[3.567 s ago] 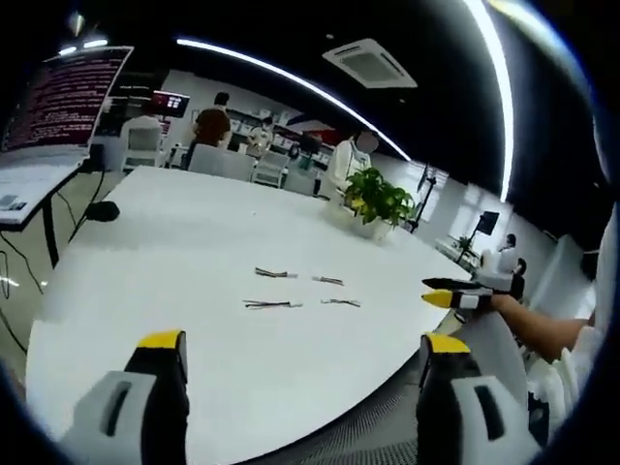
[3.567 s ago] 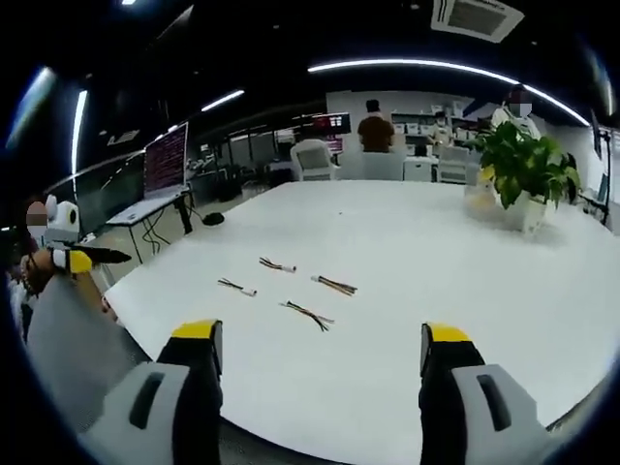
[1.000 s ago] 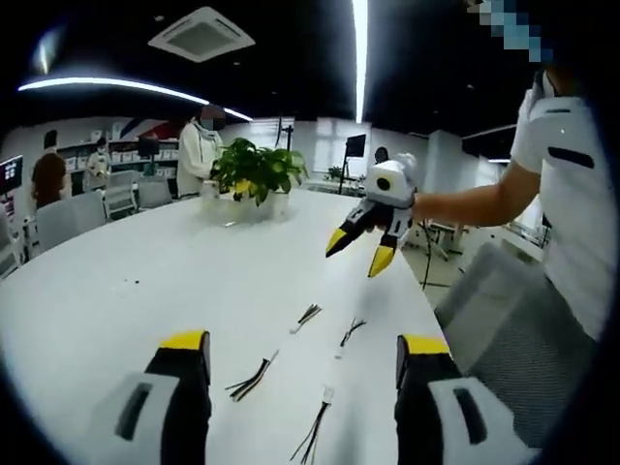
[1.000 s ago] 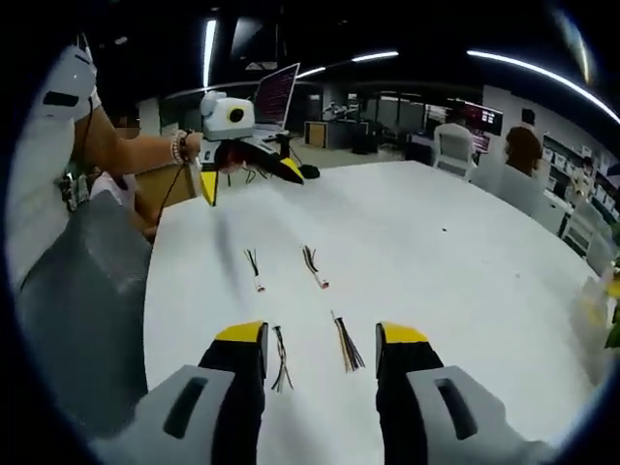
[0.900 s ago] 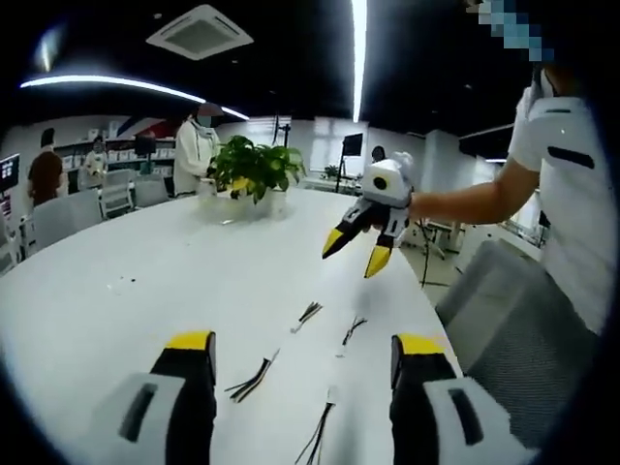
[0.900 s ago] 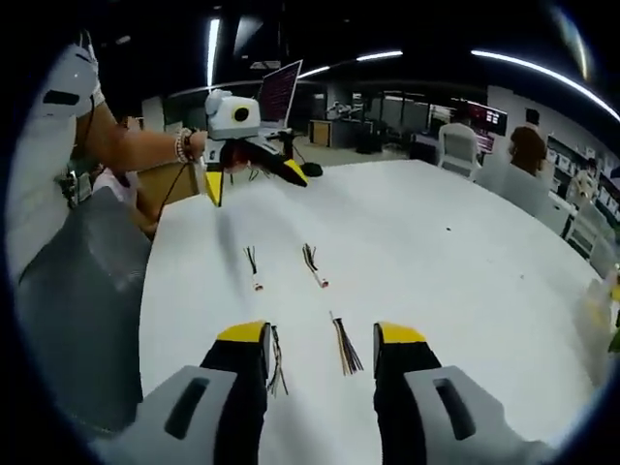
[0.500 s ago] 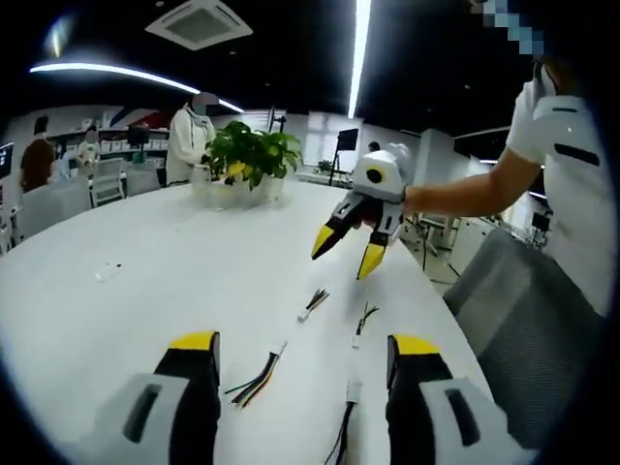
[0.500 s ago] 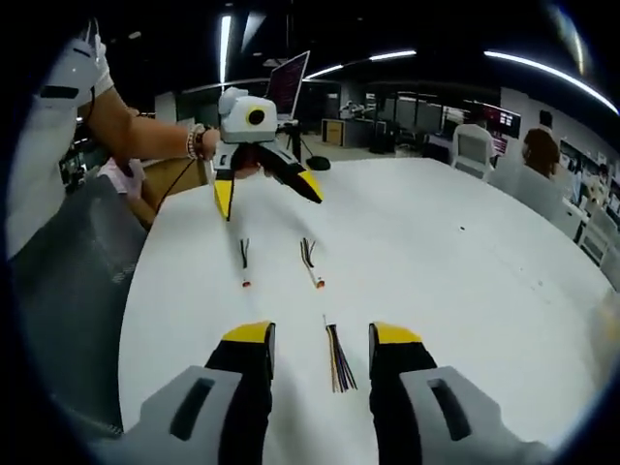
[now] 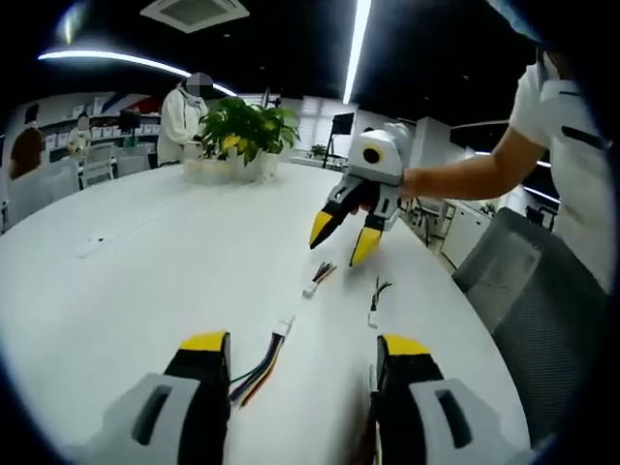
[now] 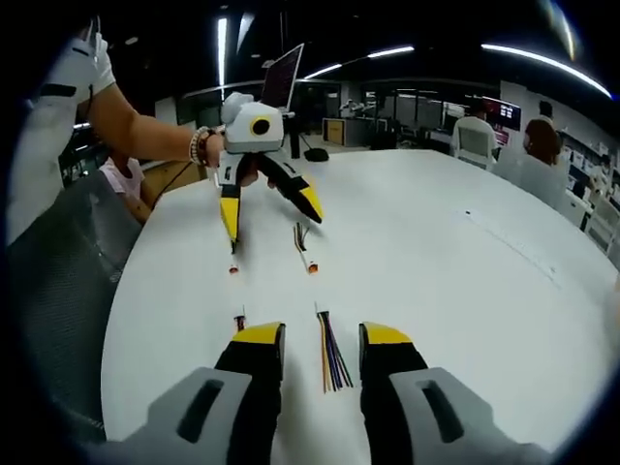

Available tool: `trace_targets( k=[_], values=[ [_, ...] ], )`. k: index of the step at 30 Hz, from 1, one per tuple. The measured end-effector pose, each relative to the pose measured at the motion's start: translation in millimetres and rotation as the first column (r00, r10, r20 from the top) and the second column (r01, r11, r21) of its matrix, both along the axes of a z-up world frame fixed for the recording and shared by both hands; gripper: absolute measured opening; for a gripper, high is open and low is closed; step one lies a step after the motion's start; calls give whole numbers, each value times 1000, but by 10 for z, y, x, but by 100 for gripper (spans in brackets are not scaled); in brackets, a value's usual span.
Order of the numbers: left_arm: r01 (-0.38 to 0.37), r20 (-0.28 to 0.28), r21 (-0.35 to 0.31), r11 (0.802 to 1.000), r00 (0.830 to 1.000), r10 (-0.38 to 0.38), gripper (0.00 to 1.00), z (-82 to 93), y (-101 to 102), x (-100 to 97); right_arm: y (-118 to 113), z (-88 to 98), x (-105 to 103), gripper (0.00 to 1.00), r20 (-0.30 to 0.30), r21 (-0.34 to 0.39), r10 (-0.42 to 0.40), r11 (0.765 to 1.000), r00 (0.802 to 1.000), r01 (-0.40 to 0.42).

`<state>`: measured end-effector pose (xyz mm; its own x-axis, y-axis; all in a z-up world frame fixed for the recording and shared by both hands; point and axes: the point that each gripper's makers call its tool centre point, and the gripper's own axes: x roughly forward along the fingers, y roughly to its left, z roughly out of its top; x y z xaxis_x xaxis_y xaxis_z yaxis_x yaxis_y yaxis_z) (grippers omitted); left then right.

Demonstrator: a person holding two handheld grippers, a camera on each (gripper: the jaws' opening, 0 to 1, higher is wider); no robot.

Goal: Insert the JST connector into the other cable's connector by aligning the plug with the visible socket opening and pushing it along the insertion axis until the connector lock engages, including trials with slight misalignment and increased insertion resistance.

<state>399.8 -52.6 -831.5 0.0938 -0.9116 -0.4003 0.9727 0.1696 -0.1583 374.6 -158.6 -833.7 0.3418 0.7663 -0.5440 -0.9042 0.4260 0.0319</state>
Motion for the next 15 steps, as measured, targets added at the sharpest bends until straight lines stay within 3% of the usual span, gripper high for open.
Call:
trace_targets(
  k=[4, 6, 7, 9, 15],
  values=[
    [-22, 3, -28, 999, 1000, 22, 49, -3, -29, 79, 56, -40, 29, 21, -1, 8, 14, 1000, 1000, -14],
    [-12, 7, -48, 999, 1000, 13, 38, 17, -56, 78, 97, -64, 55, 22, -20, 24, 5, 1000, 1000, -4],
    [9, 36, -68, 998, 999, -6, 31, 44, -86, 76, 119, -78, 76, 23, -17, 29, 8, 1000, 1000, -7],
    [13, 54, -68, 998, 999, -9, 21, 25, -111, 91, 166, -106, 86, 19, -13, 28, 22, 999, 1000, -22],
    [1, 48, -59, 998, 999, 2, 21, -89, -167, 134, 245, -169, 95, 16, -15, 26, 37, 999, 999, -36]
  ],
)
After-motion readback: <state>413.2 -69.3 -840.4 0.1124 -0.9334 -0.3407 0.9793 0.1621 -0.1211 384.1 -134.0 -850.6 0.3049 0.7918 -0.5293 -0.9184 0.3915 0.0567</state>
